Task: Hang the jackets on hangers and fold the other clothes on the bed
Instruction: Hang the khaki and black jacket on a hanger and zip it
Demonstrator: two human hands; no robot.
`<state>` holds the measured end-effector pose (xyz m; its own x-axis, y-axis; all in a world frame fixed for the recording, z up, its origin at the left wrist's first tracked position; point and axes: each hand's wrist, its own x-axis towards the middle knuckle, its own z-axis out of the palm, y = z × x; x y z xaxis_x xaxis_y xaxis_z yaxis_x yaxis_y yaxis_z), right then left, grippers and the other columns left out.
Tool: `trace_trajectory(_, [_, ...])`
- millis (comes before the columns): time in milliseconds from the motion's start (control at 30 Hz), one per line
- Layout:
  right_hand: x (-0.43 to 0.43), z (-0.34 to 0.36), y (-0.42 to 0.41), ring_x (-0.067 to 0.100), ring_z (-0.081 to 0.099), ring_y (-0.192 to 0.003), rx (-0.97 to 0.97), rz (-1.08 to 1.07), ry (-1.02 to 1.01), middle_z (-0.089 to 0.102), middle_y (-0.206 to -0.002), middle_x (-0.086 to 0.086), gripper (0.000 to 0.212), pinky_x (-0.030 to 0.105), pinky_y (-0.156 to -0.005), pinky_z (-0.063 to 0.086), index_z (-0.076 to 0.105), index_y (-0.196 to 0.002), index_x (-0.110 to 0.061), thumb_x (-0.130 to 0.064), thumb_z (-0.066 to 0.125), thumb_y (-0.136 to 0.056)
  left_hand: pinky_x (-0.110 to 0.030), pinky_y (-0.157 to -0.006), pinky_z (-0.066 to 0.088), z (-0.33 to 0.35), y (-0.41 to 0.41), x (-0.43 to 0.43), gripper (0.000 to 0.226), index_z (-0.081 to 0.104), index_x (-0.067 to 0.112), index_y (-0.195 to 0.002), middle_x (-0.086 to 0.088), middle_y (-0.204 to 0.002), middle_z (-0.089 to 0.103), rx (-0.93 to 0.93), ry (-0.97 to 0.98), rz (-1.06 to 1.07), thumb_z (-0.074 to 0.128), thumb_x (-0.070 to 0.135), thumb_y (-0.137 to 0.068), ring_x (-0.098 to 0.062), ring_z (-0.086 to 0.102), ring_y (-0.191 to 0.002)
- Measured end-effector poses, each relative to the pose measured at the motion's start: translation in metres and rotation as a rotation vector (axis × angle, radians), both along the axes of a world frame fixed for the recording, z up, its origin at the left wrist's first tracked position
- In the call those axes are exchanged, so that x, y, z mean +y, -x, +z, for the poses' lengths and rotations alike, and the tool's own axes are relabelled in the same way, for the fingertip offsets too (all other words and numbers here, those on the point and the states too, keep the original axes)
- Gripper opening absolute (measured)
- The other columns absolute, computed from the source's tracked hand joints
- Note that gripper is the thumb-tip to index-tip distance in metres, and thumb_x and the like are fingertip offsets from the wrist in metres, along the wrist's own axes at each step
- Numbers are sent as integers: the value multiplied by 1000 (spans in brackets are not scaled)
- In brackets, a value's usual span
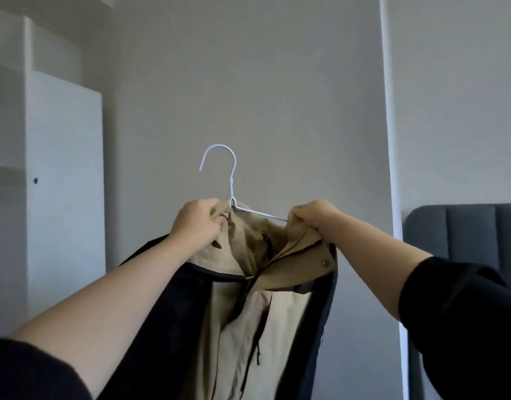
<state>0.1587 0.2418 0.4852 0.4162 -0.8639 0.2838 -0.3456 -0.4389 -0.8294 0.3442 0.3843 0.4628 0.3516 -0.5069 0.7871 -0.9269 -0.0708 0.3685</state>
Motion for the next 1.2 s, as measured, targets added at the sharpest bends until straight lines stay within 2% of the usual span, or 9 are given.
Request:
trace_trajectory(67, [6, 6, -14, 20, 50, -84, 36, 35, 124, 62, -119, 19, 31, 23, -61, 43, 60, -119, 2, -13, 53, -93, -39, -67, 55, -12, -5, -3, 9, 63, 12, -79, -3, -69, 63, -7, -73, -21, 59, 12, -87, -28, 64, -64])
trace_trajectory(167, [15, 12, -28, 11, 53, -67, -196, 164, 267, 65, -86, 7, 22, 8, -47, 40, 68, -101, -2, -19, 54, -96, -36, -69, 50, -30, -19, -6, 8, 61, 9, -79, -6, -74, 65, -48, -115, 36, 60, 14, -86, -30, 62, -75])
trace_trajectory(267, [11, 3, -30, 4, 55, -49, -455, 402, 19, 60, -57, -4, 22, 12, -44, 42, 58, -75, -9, -15, 55, -96, -33, -63, 42, -41, -20, -14, 9, 57, 9, -73, -7, -69, 62, -96, -128, -5, 58, 7, -82, -29, 59, -75])
trace_trajectory(333, [-3, -11, -27, 7, 60, -55, -181, 339, 72, 64, -61, -3, 18, 16, -50, 45, 59, -75, -11, -13, 61, -93, -27, -58, 39, -45, -18, -18, 15, 55, 14, -68, 3, -61, 59, -35, -85, -60, 60, 9, -82, -22, 58, -68])
trace_trajectory(433, [-35, -24, -11, 24, 60, -95, 379, -125, 528, 65, -104, 8, 23, 26, -74, 46, 63, -107, -10, -23, 62, -88, -27, -56, 43, -47, -24, -20, 20, 56, 19, -66, 7, -58, 57, 90, -14, -61, 63, 11, -84, -15, 58, -60])
trace_trajectory(600, [-42, -31, 9, 16, 52, -90, 374, 30, 538, 63, -110, 3, 27, 25, -75, 37, 65, -114, -19, -34, 50, -97, -26, -58, 40, -49, -25, -29, 13, 60, 11, -72, 3, -64, 60, 164, 109, -86, 62, 7, -84, -17, 55, -63])
trace_trajectory(767, [-54, -42, 31, 21, 46, -122, 133, 24, 623, 55, -128, 5, 36, 33, -106, 34, 60, -126, -13, -33, 44, -100, -27, -60, 38, -45, -27, -35, 7, 64, 7, -77, -6, -70, 65, 194, 171, -99, 62, 7, -84, -21, 56, -68])
trace_trajectory(900, [-57, -53, 43, 19, 51, -76, 77, -32, 622, 58, -70, -2, 15, 19, -60, 36, 70, -83, -11, -19, 60, -92, -29, -61, 36, -50, -21, -42, 9, 62, 6, -76, -4, -66, 59, 195, 172, -107, 61, 5, -85, -22, 51, -67])
trace_trajectory(1200, [-26, -61, 8, 29, 57, -81, 257, -14, 837, 66, -84, 11, 20, 33, -65, 40, 66, -81, -4, -17, 56, -91, -20, -58, 39, -55, 6, -57, 17, 60, 19, -69, 10, -62, 59, 62, 26, -200, 64, 12, -84, -8, 57, -64])
